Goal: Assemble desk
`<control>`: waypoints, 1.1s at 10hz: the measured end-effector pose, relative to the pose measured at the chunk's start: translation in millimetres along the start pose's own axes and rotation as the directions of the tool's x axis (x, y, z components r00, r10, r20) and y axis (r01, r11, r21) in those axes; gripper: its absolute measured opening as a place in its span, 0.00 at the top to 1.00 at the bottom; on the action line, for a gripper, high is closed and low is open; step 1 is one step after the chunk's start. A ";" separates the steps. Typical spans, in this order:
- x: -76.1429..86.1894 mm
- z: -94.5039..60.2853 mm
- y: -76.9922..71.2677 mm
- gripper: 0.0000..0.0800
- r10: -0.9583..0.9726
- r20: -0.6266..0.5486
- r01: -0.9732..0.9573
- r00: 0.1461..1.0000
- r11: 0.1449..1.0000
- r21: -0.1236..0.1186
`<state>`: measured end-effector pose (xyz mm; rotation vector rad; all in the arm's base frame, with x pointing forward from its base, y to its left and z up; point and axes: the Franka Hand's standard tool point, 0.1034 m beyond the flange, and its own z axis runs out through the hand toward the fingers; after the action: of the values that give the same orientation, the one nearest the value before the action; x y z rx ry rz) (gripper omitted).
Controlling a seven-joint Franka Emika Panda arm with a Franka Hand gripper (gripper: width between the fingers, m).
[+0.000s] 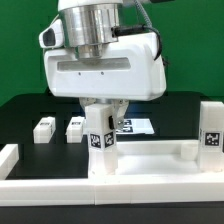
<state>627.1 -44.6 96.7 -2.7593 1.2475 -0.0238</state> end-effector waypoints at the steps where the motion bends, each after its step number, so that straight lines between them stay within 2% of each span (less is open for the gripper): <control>1: -3.5 0.4 -2.6 0.63 0.241 0.014 -0.241 0.970 0.971 0.001; 3: -3.1 2.4 -7.5 0.63 0.601 0.069 -0.604 0.796 0.796 0.040; 4: -1.6 2.0 -9.4 0.63 0.725 0.088 -0.730 0.683 0.681 0.049; 5: -2.0 2.0 -10.1 0.63 0.755 0.090 -0.760 0.650 0.648 0.046; 7: -2.1 2.5 -9.9 0.63 0.731 0.087 -0.736 0.677 0.675 0.048; 8: -2.2 2.5 -10.0 0.35 0.727 0.087 -0.732 0.681 0.679 0.048; 9: -1.1 1.1 -9.5 0.35 0.547 0.070 -0.551 0.834 0.833 0.056; 10: 0.3 0.4 -8.4 0.22 0.377 0.063 -0.381 0.924 0.922 0.068; 11: -0.2 1.1 -6.8 0.22 0.296 0.061 -0.300 0.953 0.952 0.069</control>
Offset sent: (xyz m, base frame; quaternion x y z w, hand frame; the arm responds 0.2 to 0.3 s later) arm 0.0168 0.0001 0.0061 0.0938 -0.0232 0.4733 0.8756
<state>632.1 -39.9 96.3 -2.4623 1.5980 0.0226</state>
